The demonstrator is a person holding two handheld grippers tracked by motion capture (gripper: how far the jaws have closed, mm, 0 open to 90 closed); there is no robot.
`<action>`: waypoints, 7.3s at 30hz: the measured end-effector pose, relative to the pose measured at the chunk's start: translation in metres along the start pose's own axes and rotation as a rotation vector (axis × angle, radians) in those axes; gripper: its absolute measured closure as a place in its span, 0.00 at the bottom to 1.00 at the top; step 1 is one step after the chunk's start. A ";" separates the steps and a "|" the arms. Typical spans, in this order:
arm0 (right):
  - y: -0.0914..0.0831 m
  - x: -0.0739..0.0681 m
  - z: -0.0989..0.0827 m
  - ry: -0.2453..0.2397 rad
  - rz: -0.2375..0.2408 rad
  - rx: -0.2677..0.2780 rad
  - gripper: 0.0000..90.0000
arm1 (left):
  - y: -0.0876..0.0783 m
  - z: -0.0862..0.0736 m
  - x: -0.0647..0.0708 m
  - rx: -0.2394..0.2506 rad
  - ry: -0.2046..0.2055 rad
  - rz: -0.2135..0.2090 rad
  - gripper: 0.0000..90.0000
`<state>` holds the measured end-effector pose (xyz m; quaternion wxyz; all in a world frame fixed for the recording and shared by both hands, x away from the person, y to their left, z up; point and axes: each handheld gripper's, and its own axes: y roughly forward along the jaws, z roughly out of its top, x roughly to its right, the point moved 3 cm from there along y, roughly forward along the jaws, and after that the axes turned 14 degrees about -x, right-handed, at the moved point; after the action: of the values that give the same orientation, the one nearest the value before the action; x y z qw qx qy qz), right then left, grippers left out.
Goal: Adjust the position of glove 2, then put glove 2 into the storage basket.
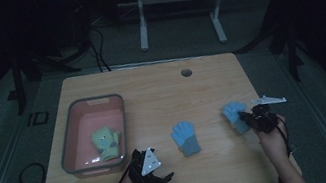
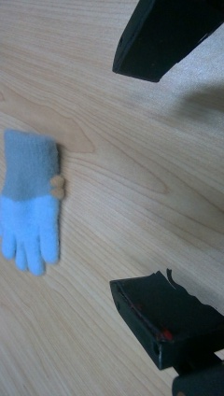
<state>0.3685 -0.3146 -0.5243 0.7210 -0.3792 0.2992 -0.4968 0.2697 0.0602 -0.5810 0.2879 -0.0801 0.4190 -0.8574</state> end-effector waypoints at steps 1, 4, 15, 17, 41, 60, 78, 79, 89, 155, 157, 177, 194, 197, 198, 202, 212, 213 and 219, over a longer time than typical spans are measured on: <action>-0.002 -0.006 0.000 0.016 0.008 0.010 0.97 | 0.000 0.000 0.000 -0.001 0.001 0.000 0.01; -0.005 -0.025 0.000 0.047 0.012 0.015 0.97 | -0.001 0.000 0.001 0.002 0.003 0.001 0.01; 0.008 -0.073 -0.012 0.053 -0.031 0.010 0.96 | -0.001 0.001 0.002 0.001 0.019 0.001 0.01; 0.014 -0.073 -0.015 0.059 -0.040 -0.005 0.96 | -0.001 0.001 0.002 0.000 0.018 0.000 0.01; 0.011 -0.050 -0.020 -0.146 0.023 -0.037 0.69 | -0.001 0.001 0.002 0.004 0.018 -0.007 0.01; 0.035 -0.050 -0.017 -0.338 0.135 -0.047 0.66 | -0.002 -0.001 -0.001 0.019 -0.019 -0.014 0.01; 0.041 -0.059 -0.027 -0.311 0.053 -0.025 0.96 | -0.001 -0.001 0.000 0.011 -0.001 -0.012 0.01; 0.039 -0.059 -0.026 -0.306 0.058 -0.022 0.96 | -0.001 -0.001 0.000 0.012 -0.003 -0.012 0.01; 0.000 -0.065 0.001 -0.286 0.094 0.069 0.96 | -0.001 -0.001 0.000 0.006 0.002 -0.011 0.01; 0.052 -0.162 0.005 -0.429 0.272 -0.039 0.79 | -0.002 0.000 0.000 0.039 -0.023 -0.013 0.01; 0.048 -0.160 0.006 -0.425 0.271 -0.025 0.71 | -0.003 0.002 0.001 0.030 -0.019 -0.018 0.01; 0.037 -0.130 0.006 -0.435 0.359 -0.045 0.17 | -0.004 0.014 0.013 -0.021 -0.027 -0.072 0.02; 0.023 -0.112 0.016 -0.364 0.340 -0.009 0.18 | 0.003 0.034 0.020 -0.005 0.062 -0.089 0.02; 0.022 -0.109 0.022 -0.360 0.332 -0.007 0.23 | 0.005 0.042 0.020 0.012 0.086 -0.082 0.06; 0.022 -0.109 0.022 -0.360 0.332 -0.007 0.23 | 0.005 0.042 0.020 0.012 0.086 -0.082 0.08; 0.024 -0.108 0.033 -0.357 0.351 -0.025 0.41 | 0.012 0.060 0.025 0.037 0.156 -0.071 0.14; 0.045 -0.116 0.049 -0.341 0.366 -0.057 0.42 | 0.033 0.077 0.025 0.043 0.329 -0.011 0.37; 0.048 -0.117 0.050 -0.338 0.373 -0.061 0.40 | 0.035 0.078 0.024 0.043 0.338 -0.005 0.38; 0.068 -0.124 0.053 -0.335 0.346 -0.104 0.36 | 0.050 0.082 0.022 -0.008 0.379 -0.016 0.40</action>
<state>0.4040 -0.1696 -0.5470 0.8142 -0.4362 0.2613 -0.2803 0.3041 -0.0308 -0.5691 0.1966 0.0783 0.4682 -0.8579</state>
